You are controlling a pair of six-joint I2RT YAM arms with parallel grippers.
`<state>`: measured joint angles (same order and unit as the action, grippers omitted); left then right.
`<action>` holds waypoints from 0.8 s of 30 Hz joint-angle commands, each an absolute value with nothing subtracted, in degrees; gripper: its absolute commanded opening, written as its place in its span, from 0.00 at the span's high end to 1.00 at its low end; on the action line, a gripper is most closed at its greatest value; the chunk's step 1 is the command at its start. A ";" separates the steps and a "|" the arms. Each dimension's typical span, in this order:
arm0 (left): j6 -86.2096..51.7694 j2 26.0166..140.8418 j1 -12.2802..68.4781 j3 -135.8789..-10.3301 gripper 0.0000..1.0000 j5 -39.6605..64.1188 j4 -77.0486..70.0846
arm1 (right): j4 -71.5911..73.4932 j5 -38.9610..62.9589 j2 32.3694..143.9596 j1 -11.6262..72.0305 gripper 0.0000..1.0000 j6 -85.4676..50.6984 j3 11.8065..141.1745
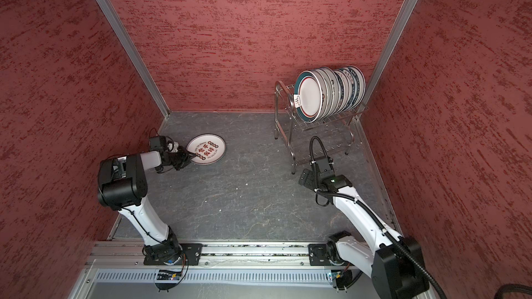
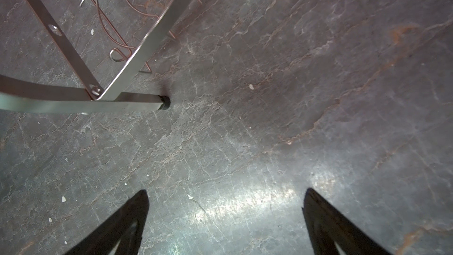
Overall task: Unload the plates from the dish rack
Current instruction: Place a plate at the top-left of the table.
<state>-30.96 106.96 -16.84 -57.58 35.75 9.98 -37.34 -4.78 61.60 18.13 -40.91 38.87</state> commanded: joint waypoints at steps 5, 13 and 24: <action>-29.53 107.60 -17.53 -57.22 0.69 35.16 11.18 | -38.14 -6.90 60.65 17.67 0.01 -40.43 40.34; -28.83 106.60 -19.28 -55.40 0.59 32.96 13.72 | -39.41 -8.64 59.64 17.48 0.01 -39.84 41.76; -26.72 99.93 -24.01 -50.08 0.48 30.62 17.24 | -43.16 -10.65 56.65 16.57 0.01 -38.27 45.75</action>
<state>-28.67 101.89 -22.61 -52.42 34.26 13.10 -40.69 -8.21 58.61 17.02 -38.92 43.31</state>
